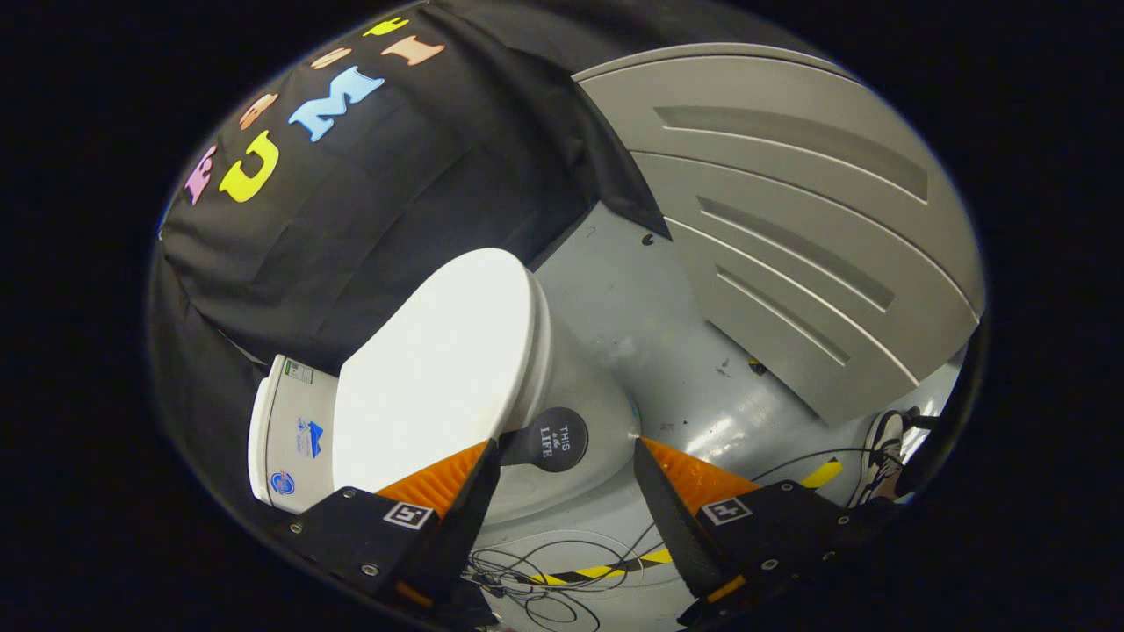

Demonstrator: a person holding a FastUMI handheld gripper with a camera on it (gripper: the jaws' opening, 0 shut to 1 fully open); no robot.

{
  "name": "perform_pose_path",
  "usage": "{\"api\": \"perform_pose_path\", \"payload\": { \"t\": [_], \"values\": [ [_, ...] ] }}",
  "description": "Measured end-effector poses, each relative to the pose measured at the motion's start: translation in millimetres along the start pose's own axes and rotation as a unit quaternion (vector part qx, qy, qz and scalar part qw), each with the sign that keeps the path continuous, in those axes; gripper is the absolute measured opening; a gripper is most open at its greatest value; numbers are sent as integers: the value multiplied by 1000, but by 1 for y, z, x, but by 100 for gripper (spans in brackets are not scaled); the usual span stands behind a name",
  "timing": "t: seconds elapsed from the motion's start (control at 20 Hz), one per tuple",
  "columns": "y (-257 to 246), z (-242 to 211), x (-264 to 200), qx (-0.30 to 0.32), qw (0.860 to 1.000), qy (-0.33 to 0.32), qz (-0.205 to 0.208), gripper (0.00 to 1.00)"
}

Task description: Open the toilet lid.

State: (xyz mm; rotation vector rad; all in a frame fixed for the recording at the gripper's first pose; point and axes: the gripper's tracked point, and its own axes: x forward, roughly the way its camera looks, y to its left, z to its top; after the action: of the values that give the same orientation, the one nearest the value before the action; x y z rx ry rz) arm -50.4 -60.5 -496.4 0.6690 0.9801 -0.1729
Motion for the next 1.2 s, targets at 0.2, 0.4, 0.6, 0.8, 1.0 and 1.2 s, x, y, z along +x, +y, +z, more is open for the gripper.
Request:
{"api": "perform_pose_path", "payload": {
  "t": [0.2, 0.4, 0.6, 0.8, 1.0, 1.2],
  "values": [
    [-1, 0, 18, 52, 998, 1, 24, 91],
    [6, -1, 35, 97, 993, 2, 68, 77],
    [17, 2, 44, 117, 985, -11, 127, 58],
    [21, 5, 46, 77, 983, -49, 159, 42],
    [26, 10, 41, 57, 979, -70, 181, 28],
    [34, 15, 34, 54, 979, -81, 177, 6]
  ]
}}
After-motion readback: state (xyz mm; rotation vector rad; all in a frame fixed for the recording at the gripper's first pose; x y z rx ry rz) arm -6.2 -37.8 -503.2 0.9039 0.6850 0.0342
